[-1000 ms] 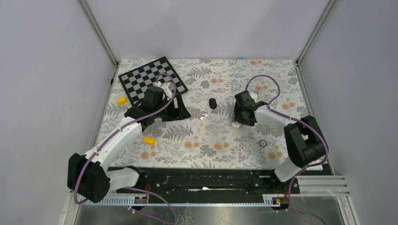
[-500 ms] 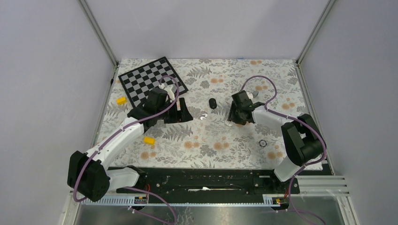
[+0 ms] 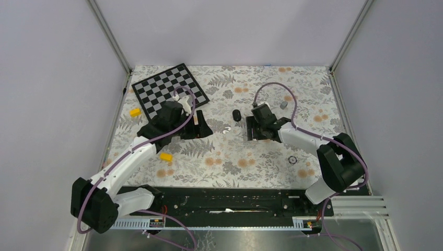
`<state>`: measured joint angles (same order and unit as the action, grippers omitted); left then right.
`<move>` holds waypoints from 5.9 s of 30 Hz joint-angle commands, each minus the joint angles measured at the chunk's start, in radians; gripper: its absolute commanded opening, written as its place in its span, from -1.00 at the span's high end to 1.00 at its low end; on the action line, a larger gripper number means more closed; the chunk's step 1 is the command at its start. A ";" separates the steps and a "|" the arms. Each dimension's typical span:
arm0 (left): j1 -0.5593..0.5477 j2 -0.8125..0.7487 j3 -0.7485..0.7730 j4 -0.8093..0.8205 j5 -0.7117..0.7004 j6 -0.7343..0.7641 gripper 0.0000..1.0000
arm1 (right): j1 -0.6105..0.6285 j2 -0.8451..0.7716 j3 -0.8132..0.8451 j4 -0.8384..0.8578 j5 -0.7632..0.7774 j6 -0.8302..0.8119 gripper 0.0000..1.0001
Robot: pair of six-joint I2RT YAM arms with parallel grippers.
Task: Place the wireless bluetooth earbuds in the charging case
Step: Pick up the charging case at the center of the board, then open the charging case.
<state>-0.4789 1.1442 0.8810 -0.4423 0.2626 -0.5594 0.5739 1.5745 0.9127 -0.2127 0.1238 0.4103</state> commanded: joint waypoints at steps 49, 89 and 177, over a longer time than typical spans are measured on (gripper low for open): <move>-0.005 -0.043 -0.024 0.112 -0.016 -0.091 -0.63 | 0.060 0.146 0.190 -0.034 -0.001 -0.163 -0.65; -0.055 0.185 -0.153 0.599 0.313 -0.459 -0.98 | 0.143 -0.390 -0.366 0.411 -0.194 -0.028 0.14; -0.143 0.499 -0.015 0.950 0.767 -0.421 1.00 | -0.210 -0.373 -0.643 1.402 -1.046 0.857 -0.89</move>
<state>-0.6296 1.6863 0.8486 0.4587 1.0218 -1.0019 0.3645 1.1790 0.2768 0.9497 -0.8257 1.1419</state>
